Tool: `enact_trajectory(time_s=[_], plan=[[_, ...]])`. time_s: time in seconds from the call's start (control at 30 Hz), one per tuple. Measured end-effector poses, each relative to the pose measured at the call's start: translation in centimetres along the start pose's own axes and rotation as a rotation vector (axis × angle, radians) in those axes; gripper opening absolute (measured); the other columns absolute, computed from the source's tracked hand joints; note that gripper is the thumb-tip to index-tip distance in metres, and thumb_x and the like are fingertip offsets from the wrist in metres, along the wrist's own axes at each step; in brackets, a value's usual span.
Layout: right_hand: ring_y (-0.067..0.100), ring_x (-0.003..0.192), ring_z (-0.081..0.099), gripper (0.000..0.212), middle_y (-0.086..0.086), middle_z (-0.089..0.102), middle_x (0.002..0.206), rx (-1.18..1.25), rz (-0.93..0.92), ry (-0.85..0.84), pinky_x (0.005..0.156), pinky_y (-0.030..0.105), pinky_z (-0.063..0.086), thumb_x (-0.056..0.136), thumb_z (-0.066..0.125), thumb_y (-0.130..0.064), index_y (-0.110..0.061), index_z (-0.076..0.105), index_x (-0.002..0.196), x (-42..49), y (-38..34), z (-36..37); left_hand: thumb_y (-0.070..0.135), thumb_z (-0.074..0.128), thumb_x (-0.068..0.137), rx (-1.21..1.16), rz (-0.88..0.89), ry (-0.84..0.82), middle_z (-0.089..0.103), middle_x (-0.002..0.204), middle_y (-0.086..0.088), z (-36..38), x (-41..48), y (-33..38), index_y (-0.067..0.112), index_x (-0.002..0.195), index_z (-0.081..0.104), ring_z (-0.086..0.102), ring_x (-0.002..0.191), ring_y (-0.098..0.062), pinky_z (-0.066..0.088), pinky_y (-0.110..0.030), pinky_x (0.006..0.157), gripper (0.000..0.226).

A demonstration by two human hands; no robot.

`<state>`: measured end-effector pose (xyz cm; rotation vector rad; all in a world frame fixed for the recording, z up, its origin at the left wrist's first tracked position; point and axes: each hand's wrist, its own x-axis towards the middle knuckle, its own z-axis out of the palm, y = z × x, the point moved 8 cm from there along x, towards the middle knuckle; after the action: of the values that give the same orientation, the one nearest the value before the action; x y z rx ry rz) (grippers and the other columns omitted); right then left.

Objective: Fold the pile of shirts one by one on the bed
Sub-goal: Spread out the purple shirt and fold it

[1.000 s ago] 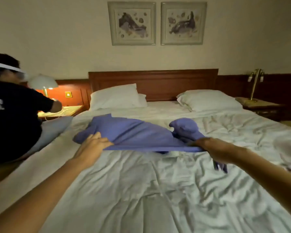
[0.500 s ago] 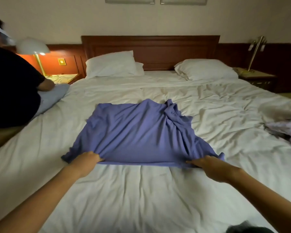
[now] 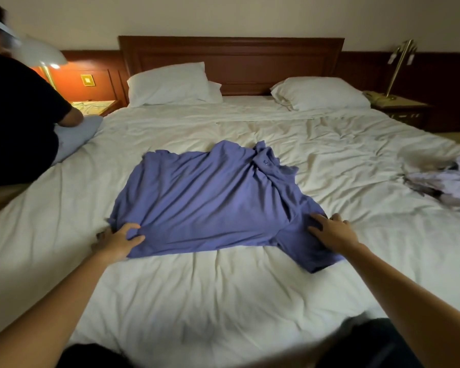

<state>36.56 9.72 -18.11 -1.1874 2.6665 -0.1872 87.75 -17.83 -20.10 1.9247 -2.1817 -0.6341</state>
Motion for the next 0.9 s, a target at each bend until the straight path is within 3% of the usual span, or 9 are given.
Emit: enact_trajectory(time_s=[0.1,0.2,0.3,0.4,0.5,0.6,0.67,0.8,0.9], plan=[[0.037,0.118,0.057,0.050,0.016,0.055,0.137,0.020,-0.113,-0.040,0.099,0.038,0.044,0.099,0.053,-0.043,-0.032,0.043,0.146,-0.1,-0.6,-0.4,0.024,0.073,0.089,-0.096,0.045,0.103,0.051,0.137,-0.029,-0.2,0.5,0.0,0.023,0.136,0.057,0.052,0.118,-0.046,0.047,-0.047,0.096,0.050],[0.028,0.126,0.054,0.046,0.007,0.056,0.142,-0.008,-0.192,-0.072,0.104,0.032,0.038,0.097,0.060,-0.027,-0.025,0.052,0.142,0.0,0.3,-1.7,-0.010,0.066,0.083,-0.331,0.033,0.167,0.068,0.110,-0.030,-1.7,0.4,-0.4,0.000,0.120,0.069,0.064,0.101,-0.047,0.048,-0.040,0.081,0.038],[0.018,0.129,0.051,0.042,0.000,0.052,0.146,-0.149,-0.209,-0.201,0.106,0.027,0.033,0.100,0.055,-0.029,-0.024,0.051,0.142,0.0,1.6,-2.2,-0.011,0.065,0.084,-0.418,-0.044,0.112,0.070,0.096,-0.024,-2.2,0.3,-1.7,-0.003,0.113,0.070,0.067,0.086,-0.038,0.049,-0.033,0.072,0.030],[0.016,0.114,0.053,0.043,0.002,0.054,0.141,-0.237,-0.105,-0.376,0.085,0.021,0.039,0.098,0.056,-0.038,-0.024,0.051,0.139,-0.2,2.5,-2.1,0.001,0.066,0.090,-0.457,-0.103,-0.044,0.055,0.065,-0.014,-2.3,0.1,-1.8,0.001,0.099,0.067,0.047,0.047,-0.021,0.035,-0.021,0.044,0.009],[0.023,0.109,0.052,0.034,0.006,0.062,0.124,-0.299,-0.100,-0.229,0.087,0.032,0.044,0.090,0.056,-0.059,-0.033,0.059,0.111,0.1,0.7,-2.6,0.015,0.065,0.093,-0.359,-0.100,0.062,0.067,0.080,-0.024,-3.8,1.1,-2.6,-0.004,0.087,0.065,0.066,0.074,-0.035,0.043,-0.037,0.061,0.020],[0.030,0.135,0.041,0.047,0.005,0.046,0.145,-0.134,-0.273,0.140,0.107,0.039,0.036,0.092,0.055,-0.059,-0.041,0.051,0.135,0.1,-3.9,-2.5,0.012,0.064,0.093,-0.342,-0.109,0.199,0.067,0.100,-0.035,-3.9,1.4,-3.2,-0.006,0.086,0.061,0.062,0.104,-0.048,0.049,-0.048,0.082,0.020],[0.023,0.147,0.027,0.054,0.003,0.032,0.158,-0.035,-0.423,0.077,0.117,0.037,0.026,0.093,0.045,-0.062,-0.049,0.035,0.144,-0.4,-7.4,0.7,0.017,0.068,0.092,-0.401,-0.144,0.227,0.065,0.113,-0.032,-3.2,1.8,-3.4,-0.006,0.106,0.060,0.060,0.111,-0.048,0.047,-0.047,0.088,0.028],[0.021,0.153,0.001,0.061,-0.001,0.001,0.167,-0.195,-0.398,-0.063,0.120,0.048,0.008,0.097,0.023,-0.066,-0.058,-0.017,0.142,0.7,-8.5,6.8,0.013,0.073,0.088,-0.658,-0.197,0.145,0.067,0.094,-0.022,-1.7,3.6,-3.2,-0.015,0.106,0.067,0.063,0.097,-0.025,0.050,-0.046,0.085,0.034],[0.029,0.152,0.013,0.061,-0.002,0.008,0.166,-0.241,-0.477,0.025,0.119,0.051,0.017,0.097,0.019,-0.067,-0.057,-0.015,0.146,0.3,-8.4,6.2,0.003,0.068,0.085,-0.624,-0.227,0.228,0.069,0.092,-0.029,-4.3,3.6,-4.7,-0.012,0.100,0.070,0.065,0.089,-0.029,0.053,-0.049,0.081,0.022]])
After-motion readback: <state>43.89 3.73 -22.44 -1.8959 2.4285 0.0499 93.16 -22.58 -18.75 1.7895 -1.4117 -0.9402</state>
